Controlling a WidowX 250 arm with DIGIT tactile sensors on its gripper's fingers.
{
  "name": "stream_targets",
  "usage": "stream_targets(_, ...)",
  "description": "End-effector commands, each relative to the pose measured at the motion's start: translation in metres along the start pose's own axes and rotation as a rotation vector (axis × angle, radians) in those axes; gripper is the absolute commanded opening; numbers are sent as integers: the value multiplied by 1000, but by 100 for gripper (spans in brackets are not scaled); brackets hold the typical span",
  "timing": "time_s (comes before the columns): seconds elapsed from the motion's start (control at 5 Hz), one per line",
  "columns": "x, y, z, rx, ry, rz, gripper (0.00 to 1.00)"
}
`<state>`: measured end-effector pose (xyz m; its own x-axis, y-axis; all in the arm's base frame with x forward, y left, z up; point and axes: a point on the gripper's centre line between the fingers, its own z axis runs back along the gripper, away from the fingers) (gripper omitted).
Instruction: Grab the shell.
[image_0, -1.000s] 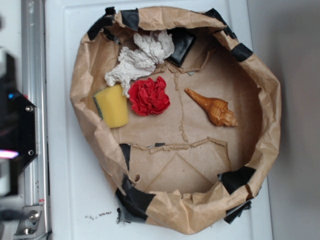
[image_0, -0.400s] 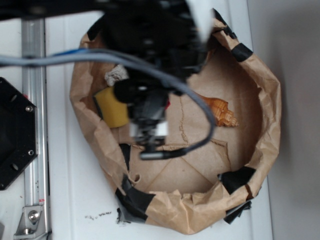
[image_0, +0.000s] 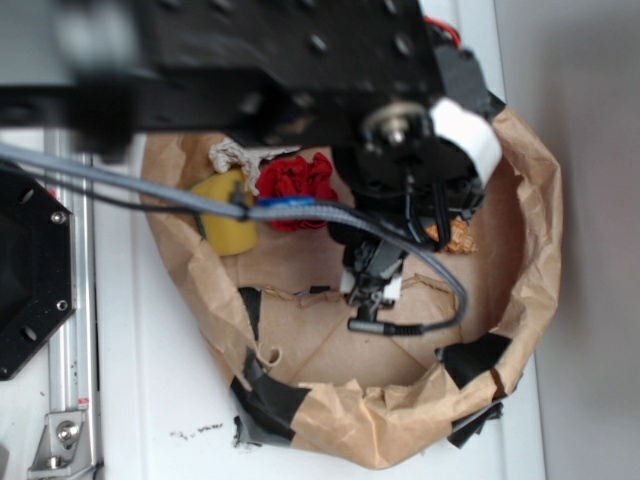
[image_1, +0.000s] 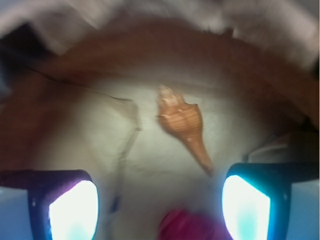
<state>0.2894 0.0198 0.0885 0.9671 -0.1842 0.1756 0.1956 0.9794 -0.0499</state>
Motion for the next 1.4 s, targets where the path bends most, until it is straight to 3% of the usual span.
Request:
stream_targets(0.0,37,-1,-34,49,17,-131,100)
stream_targets(0.2,52,-12,-46,3,17,-142,100)
stream_targets(0.4,56,-20,-65,70,45,-137,89)
stream_targets(0.6,57,-18,-74,64,75,-120,0)
stream_targets(0.8,55,-19,-49,70,51,-92,0)
stream_targets(1.0,55,-30,1,176,-59,23,0)
stream_targets(1.2,51,-33,53,159,-106,134,0)
